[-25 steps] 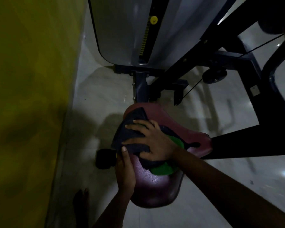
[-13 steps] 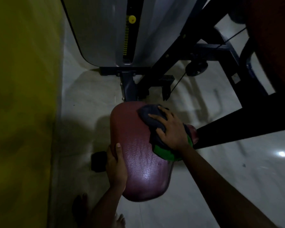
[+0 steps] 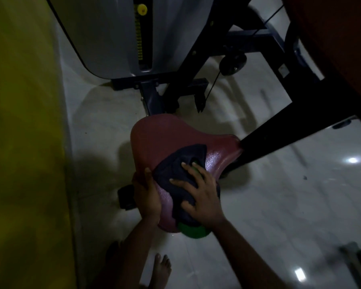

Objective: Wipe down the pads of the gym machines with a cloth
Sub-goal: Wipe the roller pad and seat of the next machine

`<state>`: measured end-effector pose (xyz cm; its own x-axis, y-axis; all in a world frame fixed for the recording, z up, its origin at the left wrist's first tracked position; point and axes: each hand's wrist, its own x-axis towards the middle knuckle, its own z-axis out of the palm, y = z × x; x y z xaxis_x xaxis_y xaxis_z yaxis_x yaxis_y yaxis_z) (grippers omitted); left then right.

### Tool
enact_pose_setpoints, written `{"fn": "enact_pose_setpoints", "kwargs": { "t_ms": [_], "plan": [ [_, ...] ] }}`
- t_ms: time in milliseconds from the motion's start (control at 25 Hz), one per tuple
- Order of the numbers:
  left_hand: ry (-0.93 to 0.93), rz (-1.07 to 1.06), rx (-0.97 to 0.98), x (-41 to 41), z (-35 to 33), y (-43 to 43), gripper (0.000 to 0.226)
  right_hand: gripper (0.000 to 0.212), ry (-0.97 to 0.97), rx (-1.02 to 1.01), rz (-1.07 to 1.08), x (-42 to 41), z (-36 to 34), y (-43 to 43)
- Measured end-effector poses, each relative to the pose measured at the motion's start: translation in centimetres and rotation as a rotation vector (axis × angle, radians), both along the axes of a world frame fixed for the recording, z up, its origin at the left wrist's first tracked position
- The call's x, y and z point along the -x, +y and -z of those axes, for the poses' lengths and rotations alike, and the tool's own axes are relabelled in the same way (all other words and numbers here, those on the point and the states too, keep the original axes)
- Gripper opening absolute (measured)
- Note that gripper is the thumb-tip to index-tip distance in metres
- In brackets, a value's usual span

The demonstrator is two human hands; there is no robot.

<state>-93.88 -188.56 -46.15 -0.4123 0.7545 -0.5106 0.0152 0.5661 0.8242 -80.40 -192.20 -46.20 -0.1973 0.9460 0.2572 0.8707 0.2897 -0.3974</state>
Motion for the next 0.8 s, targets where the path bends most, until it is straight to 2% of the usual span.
{"fn": "enact_pose_setpoints", "kwargs": {
  "t_ms": [80, 160, 280, 360, 440, 560, 640, 720, 800],
  "plan": [
    [-0.004, 0.030, -0.011, 0.2, -0.1, -0.3, 0.055, 0.043, -0.005, -0.008, -0.046, -2.9, 0.3, 1.3],
    [-0.031, 0.104, -0.030, 0.7, -0.3, -0.4, 0.053, 0.043, -0.052, -0.016, 0.006, -5.0, 0.2, 2.8],
    [0.016, 0.225, -0.080, 1.5, -0.6, -0.8, 0.054, 0.046, -0.006, -0.009, 0.241, -5.6, -0.6, 3.9],
    [0.162, 0.317, -0.109, 1.4, -1.5, -1.6, 0.068, 0.047, 0.124, 0.019, 0.514, -3.1, -1.5, 3.9],
    [0.403, 0.457, -0.232, 1.1, -2.2, -2.0, 0.072, 0.049, 0.154, 0.093, 0.669, 0.5, -2.1, 3.5],
    [0.734, 0.851, -0.596, 0.3, -1.6, -0.3, 0.061, 0.045, 0.098, 0.102, 0.604, 1.0, -1.6, 3.5],
    [0.921, 1.101, -0.695, -0.1, -0.4, 2.0, 0.059, 0.048, 0.132, 0.078, 0.614, -1.4, -1.2, 4.8],
    [1.029, 1.211, -0.722, 0.0, 0.4, 3.0, 0.062, 0.052, 0.230, 0.062, 0.696, -3.5, -1.1, 6.3],
    [1.052, 1.207, -0.759, -0.1, 0.7, 3.1, 0.062, 0.048, 0.423, 0.011, 0.840, -5.1, -1.2, 7.6]
  ]
}}
